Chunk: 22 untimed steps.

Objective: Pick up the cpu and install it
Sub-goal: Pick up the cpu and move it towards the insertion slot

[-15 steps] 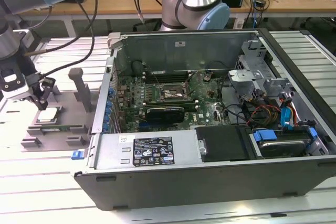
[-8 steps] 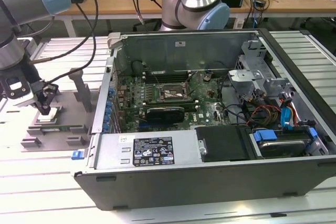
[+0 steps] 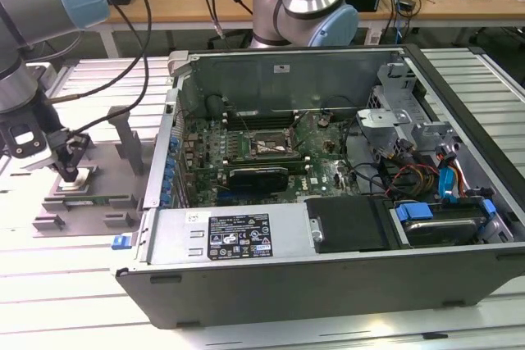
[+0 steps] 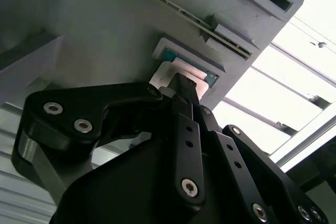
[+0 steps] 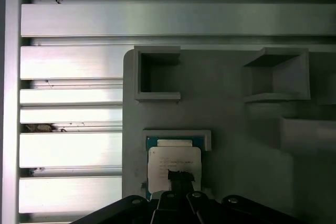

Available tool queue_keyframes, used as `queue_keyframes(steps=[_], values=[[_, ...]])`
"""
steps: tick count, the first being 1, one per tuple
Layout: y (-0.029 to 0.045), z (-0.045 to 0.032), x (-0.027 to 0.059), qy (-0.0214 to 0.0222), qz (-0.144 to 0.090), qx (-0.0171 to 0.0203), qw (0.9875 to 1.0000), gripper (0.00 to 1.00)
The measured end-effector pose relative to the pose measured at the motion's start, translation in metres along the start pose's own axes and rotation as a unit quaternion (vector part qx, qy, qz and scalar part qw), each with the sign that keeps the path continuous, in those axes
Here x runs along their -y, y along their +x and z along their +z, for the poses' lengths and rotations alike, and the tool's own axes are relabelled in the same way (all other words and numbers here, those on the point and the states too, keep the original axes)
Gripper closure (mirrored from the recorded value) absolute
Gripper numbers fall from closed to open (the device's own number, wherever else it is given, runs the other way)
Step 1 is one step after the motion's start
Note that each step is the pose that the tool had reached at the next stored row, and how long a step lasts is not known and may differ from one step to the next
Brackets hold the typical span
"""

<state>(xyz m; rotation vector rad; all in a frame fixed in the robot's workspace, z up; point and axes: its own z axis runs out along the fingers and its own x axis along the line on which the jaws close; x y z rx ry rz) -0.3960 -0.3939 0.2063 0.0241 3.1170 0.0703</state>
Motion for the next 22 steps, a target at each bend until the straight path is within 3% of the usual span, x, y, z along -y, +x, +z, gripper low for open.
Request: queue_keyframes(steps=[4, 7, 10, 13, 15, 16, 22], values=[[0.0001, 0.0, 0.0, 0.0, 0.0, 0.0, 1.0, 0.89], [0.0002, 0.0, 0.0, 0.0, 0.0, 0.0, 1.0, 0.71], [0.0002, 0.0001, 0.0, 0.0, 0.0, 0.0, 1.0, 0.64], [0.0003, 0.0, 0.0, 0.0, 0.0, 0.0, 1.0, 0.46], [0.0003, 0.0, 0.0, 0.0, 0.0, 0.0, 1.0, 0.46], [0.0003, 0.0, 0.0, 0.0, 0.0, 0.0, 1.0, 0.4], [0.0009, 0.0062, -0.0022, -0.0001, 0.001, 0.0001, 1.0, 0.4]])
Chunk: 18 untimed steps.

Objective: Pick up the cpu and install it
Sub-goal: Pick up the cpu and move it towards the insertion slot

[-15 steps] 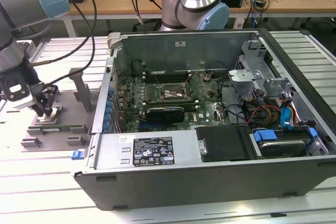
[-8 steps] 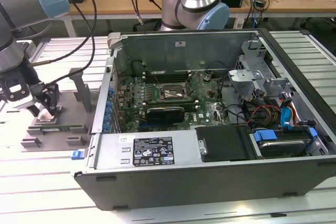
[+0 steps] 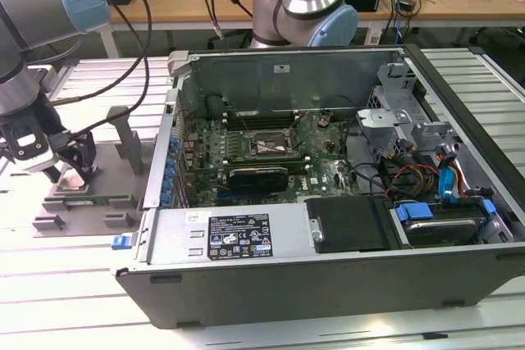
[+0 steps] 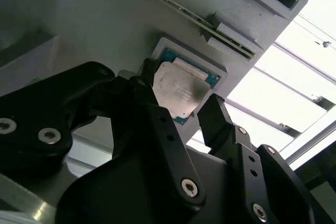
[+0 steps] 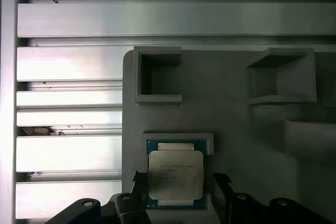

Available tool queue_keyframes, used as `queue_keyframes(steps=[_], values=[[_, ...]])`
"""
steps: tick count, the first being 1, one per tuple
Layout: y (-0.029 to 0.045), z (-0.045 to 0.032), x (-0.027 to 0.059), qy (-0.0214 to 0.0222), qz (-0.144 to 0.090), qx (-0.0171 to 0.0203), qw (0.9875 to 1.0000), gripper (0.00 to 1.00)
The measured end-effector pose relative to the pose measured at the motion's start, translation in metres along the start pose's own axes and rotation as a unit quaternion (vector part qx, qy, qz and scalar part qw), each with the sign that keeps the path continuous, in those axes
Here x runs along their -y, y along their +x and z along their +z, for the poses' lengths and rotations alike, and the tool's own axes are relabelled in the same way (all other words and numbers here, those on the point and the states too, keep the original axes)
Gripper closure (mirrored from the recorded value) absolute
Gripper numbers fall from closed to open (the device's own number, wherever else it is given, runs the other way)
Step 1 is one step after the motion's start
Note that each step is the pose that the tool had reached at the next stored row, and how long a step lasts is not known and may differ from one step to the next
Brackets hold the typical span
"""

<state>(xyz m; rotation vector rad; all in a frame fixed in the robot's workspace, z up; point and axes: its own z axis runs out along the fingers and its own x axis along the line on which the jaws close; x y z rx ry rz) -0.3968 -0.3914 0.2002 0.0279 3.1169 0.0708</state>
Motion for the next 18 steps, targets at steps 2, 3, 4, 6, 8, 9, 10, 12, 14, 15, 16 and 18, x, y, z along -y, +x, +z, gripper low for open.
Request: queue_keyframes(steps=[2, 3, 4, 6, 8, 9, 10, 12, 14, 15, 16, 18], values=[[0.0024, 0.0034, -0.0023, 0.0, 0.0, 0.0, 1.0, 0.4], [0.0031, 0.0043, -0.0026, 0.0, 0.0, 0.0001, 1.0, 0.4], [0.0035, 0.0053, -0.0027, 0.0, 0.0, 0.0, 1.0, 0.4], [0.0037, 0.0081, -0.003, 0.0, 0.0, 0.0, 1.0, 0.4], [0.0036, 0.0087, -0.0034, 0.0001, 0.0, -0.0001, 1.0, 0.4], [0.0034, 0.0089, -0.0036, 0.0, 0.0, 0.0, 1.0, 0.4], [0.0033, 0.0091, -0.004, 0.0, 0.0, 0.0001, 1.0, 0.4], [0.0032, 0.0101, -0.0052, 0.0, 0.0, 0.0, 1.0, 0.4], [0.0034, 0.0119, -0.0053, 0.0001, 0.0, -0.0002, 1.0, 0.4], [0.0034, 0.0124, -0.0054, 0.0, 0.0, 0.0, 1.0, 0.4], [0.0034, 0.0131, -0.0054, -0.0001, 0.0, 0.0001, 1.0, 0.4], [0.0034, 0.0131, -0.0054, 0.0, 0.0, -0.0001, 1.0, 0.4]])
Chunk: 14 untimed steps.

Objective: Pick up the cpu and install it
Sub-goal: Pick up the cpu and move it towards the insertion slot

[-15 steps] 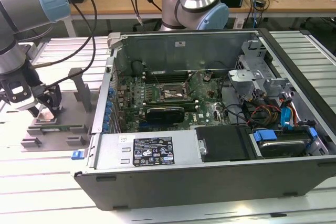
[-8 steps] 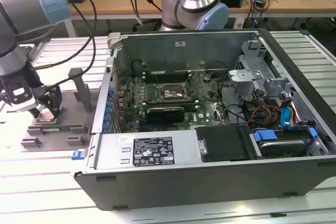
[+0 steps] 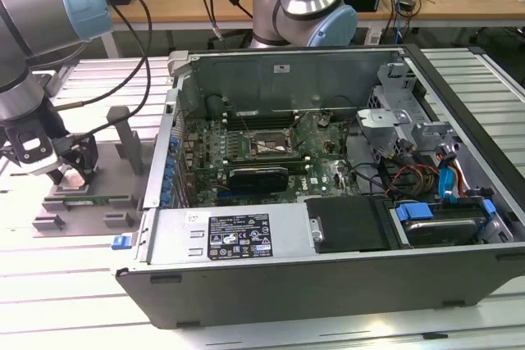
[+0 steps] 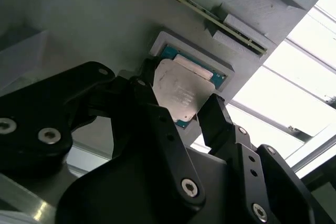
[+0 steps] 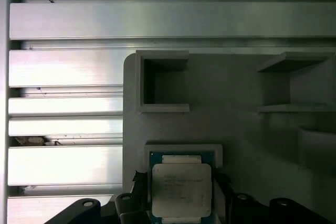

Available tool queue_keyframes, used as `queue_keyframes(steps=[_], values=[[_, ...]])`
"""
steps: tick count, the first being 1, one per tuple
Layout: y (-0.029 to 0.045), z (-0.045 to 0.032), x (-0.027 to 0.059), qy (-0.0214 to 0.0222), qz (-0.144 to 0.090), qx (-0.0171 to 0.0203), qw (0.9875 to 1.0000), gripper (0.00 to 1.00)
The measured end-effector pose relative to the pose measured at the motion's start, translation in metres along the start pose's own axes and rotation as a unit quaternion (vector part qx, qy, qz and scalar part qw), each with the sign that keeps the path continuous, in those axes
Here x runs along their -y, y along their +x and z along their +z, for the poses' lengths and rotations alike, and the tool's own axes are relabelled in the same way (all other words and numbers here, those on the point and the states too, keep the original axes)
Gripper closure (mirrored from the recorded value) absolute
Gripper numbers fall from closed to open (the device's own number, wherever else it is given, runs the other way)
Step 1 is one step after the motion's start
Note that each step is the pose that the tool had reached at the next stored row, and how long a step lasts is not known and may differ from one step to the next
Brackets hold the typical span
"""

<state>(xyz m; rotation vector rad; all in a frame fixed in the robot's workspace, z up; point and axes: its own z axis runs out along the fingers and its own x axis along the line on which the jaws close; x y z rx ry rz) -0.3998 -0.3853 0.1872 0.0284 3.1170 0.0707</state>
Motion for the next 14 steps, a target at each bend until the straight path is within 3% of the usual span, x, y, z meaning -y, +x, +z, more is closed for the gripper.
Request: queue_keyframes(steps=[14], values=[[-0.0001, -0.0004, -0.0001, -0.0002, 0.0, 0.0002, 1.0, 0.45]])
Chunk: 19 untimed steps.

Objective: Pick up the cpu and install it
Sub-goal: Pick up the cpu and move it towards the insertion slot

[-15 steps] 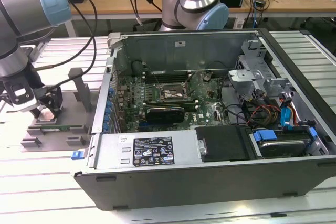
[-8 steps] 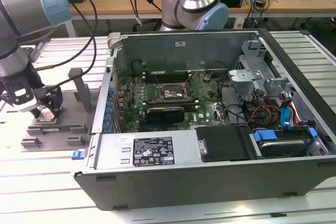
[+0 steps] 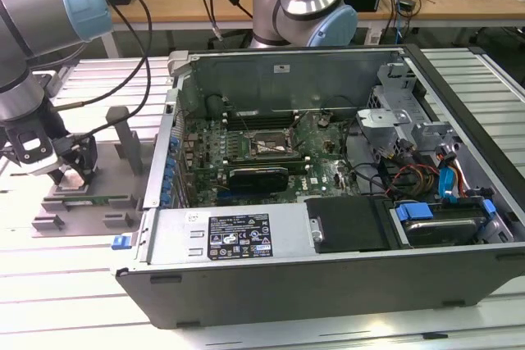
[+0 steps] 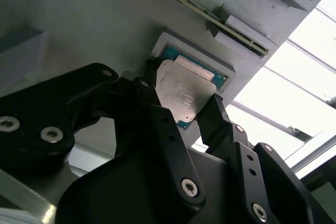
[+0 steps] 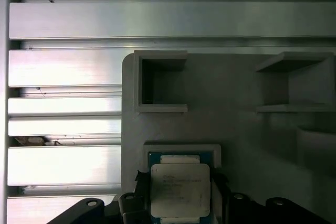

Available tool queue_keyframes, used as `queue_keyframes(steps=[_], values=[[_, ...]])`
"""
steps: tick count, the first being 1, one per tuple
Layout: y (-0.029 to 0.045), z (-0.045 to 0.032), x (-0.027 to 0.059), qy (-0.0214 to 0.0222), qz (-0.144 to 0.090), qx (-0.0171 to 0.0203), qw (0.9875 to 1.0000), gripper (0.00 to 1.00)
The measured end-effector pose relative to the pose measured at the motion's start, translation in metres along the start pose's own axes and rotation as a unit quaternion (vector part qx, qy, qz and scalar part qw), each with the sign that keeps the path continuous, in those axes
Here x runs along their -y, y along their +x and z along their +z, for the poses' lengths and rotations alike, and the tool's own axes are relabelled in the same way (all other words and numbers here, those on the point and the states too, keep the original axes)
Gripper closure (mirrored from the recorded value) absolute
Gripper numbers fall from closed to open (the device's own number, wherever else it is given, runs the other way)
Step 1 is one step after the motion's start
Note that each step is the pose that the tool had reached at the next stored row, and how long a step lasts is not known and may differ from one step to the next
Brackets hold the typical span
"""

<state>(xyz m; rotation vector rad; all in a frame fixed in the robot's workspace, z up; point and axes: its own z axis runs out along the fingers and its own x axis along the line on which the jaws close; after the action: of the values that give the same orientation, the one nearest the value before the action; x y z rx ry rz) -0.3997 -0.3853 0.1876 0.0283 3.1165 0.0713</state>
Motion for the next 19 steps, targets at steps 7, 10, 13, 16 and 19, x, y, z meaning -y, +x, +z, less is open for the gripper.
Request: queue_keyframes(steps=[7, 10, 13, 16, 19], values=[[-0.0001, -0.0045, -0.0002, 0.0001, 0.0, -0.0002, 1.0, 0.45], [0.0, -0.0054, -0.0002, 0.0002, 0.0, -0.0003, 1.0, 0.45], [-0.0001, -0.0082, -0.0003, 0.0002, 0.0, -0.0002, 1.0, 0.45], [-0.0002, -0.01, -0.0004, 0.0001, 0.0, -0.0001, 1.0, 0.45], [-0.0002, -0.0103, -0.0004, 0.0001, 0.0, -0.0002, 1.0, 0.45]])
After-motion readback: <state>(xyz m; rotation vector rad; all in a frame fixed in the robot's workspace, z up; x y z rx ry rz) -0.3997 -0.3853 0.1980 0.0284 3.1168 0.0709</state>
